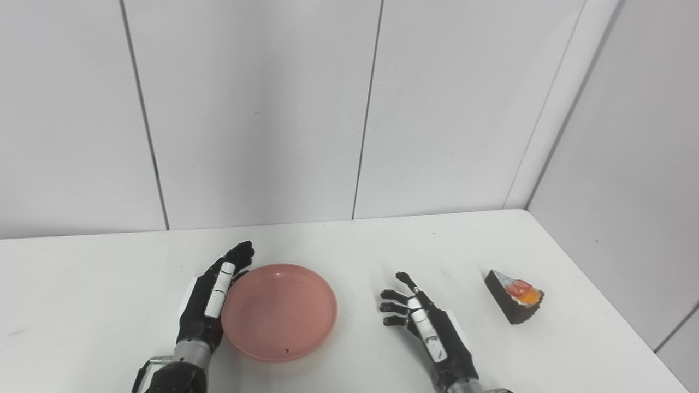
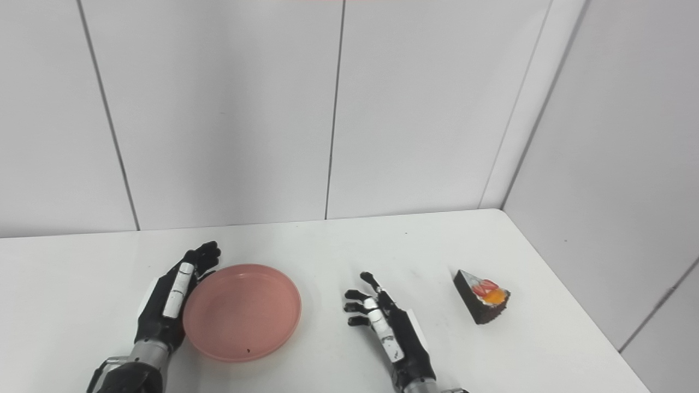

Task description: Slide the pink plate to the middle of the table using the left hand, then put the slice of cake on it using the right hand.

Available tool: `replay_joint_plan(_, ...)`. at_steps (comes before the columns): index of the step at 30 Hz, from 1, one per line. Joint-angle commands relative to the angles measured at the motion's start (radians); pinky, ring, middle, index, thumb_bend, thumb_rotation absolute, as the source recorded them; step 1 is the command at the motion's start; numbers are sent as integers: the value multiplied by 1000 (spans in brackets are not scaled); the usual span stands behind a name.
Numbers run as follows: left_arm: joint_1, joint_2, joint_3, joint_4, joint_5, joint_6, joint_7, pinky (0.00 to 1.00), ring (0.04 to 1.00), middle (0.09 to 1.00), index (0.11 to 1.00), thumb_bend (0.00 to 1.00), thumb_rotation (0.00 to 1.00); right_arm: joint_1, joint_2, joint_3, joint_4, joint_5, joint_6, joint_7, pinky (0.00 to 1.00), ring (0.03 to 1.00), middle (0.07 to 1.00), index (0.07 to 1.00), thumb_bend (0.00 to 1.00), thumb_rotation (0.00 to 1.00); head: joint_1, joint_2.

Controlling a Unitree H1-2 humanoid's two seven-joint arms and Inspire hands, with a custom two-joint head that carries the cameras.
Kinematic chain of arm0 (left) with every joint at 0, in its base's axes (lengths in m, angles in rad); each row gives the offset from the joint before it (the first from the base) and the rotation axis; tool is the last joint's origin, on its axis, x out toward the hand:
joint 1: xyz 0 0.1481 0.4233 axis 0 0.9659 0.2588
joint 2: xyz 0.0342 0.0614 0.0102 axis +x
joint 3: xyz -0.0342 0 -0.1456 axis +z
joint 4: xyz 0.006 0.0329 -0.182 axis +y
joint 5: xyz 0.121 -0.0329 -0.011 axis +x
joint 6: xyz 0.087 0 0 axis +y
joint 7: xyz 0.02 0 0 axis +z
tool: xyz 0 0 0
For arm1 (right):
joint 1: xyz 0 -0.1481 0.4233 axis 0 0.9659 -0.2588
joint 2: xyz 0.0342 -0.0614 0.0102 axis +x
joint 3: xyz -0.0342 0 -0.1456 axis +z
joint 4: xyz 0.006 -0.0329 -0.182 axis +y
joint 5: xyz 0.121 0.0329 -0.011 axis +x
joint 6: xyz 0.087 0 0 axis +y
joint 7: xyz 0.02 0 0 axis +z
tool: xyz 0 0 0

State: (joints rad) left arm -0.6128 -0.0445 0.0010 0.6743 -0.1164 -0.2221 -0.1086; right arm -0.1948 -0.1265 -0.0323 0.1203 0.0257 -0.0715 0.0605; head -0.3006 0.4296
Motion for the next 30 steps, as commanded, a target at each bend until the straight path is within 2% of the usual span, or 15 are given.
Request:
replay_joint_plan(1, -3, -13, -1, 17, -15, -7, -21, 872, 892, 852, 765, 768, 877, 3, 4, 4, 42, -48, -54, -34, 658, 736, 779, 889, 815, 932, 1, 1)
replay_joint_plan(4, 5, -13, 4, 3, -14, -2, -23, 872, 891, 853, 766, 770, 878, 10, 11, -2, 40, -108, -106, -87, 648, 730, 779, 876, 792, 935, 6, -4)
replay_joint_plan(7, 12, -13, 13, -9, -19, 6, -21, 854, 880, 843, 762, 772, 871, 21, 6, -5, -7, -186, -128, -136, 635, 750, 800, 847, 749, 851, 7, 0)
replay_joint_plan(9, 13, -11, 16, -10, -17, 9, -21, 840, 872, 842, 757, 767, 871, 21, -9, -14, -47, -237, -144, -170, 637, 759, 820, 843, 827, 864, 2, -1)
replay_joint_plan(12, 12, -9, 16, 2, -17, 5, -29, 847, 870, 840, 760, 754, 866, 20, -49, -36, -90, -270, -150, -179, 658, 770, 830, 851, 861, 847, 0, -4)
replay_joint_plan(17, 10, -13, 13, 8, -11, 5, -26, 842, 861, 834, 756, 739, 870, 29, -121, -47, -246, -443, -38, -171, 675, 768, 848, 873, 784, 871, 10, -8)
replay_joint_plan(20, 8, -16, 16, 10, -13, 12, -24, 845, 867, 836, 765, 753, 864, 31, -165, -58, -327, -529, 16, -154, 644, 791, 868, 869, 832, 815, 11, -10)
replay_joint_plan(22, 9, -18, 14, 2, -11, 16, -22, 851, 868, 836, 767, 748, 861, 29, -207, -60, -421, -651, 91, -118, 654, 812, 872, 866, 833, 775, 12, -11)
replay_joint_plan(25, 1, -18, 13, 30, -8, -1, -24, 856, 870, 837, 765, 741, 862, 19, -244, -83, -535, -763, 193, -51, 676, 845, 881, 860, 842, 689, 14, -14)
replay_joint_plan(30, -8, -18, 11, 53, -1, -18, -22, 839, 859, 825, 759, 739, 867, 2, -316, -130, -592, -866, 254, 2, 667, 827, 865, 851, 909, 590, 17, -21)
